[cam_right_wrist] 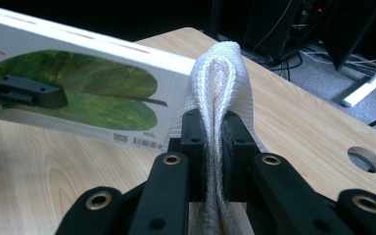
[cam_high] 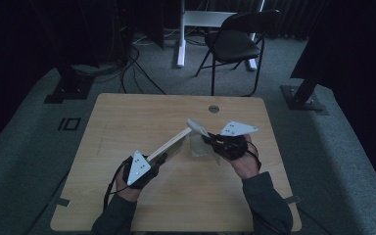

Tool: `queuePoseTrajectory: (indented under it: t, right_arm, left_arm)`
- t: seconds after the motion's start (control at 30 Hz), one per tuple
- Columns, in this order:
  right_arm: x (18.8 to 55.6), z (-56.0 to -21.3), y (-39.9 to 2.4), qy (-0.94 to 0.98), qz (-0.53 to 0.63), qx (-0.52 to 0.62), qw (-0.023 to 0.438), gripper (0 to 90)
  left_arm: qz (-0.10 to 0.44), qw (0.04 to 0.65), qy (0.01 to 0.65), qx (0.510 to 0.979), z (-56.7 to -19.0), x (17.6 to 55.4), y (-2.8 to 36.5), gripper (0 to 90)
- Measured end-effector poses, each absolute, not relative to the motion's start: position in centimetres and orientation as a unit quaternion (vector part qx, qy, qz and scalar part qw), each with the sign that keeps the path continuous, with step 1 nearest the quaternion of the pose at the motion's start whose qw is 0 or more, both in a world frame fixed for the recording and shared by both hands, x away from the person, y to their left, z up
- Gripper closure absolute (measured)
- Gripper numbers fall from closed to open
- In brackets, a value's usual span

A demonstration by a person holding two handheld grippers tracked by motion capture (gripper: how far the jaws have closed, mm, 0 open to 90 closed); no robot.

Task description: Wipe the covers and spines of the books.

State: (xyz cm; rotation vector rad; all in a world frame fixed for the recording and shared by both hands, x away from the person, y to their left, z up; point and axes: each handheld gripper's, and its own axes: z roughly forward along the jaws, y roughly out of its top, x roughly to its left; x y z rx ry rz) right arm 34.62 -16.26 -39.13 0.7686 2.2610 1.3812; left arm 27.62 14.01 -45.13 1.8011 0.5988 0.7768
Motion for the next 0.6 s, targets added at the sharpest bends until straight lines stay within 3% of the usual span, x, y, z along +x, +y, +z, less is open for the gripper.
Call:
queuePoseTrajectory:
  t: [0.6]
  right_arm:
    - [35.0,-38.0,-16.2,0.799,0.500,0.269,0.197,82.5]
  left_arm:
    - [0.377,0.485,0.224,0.757,-45.7,26.8,12.5,77.7]
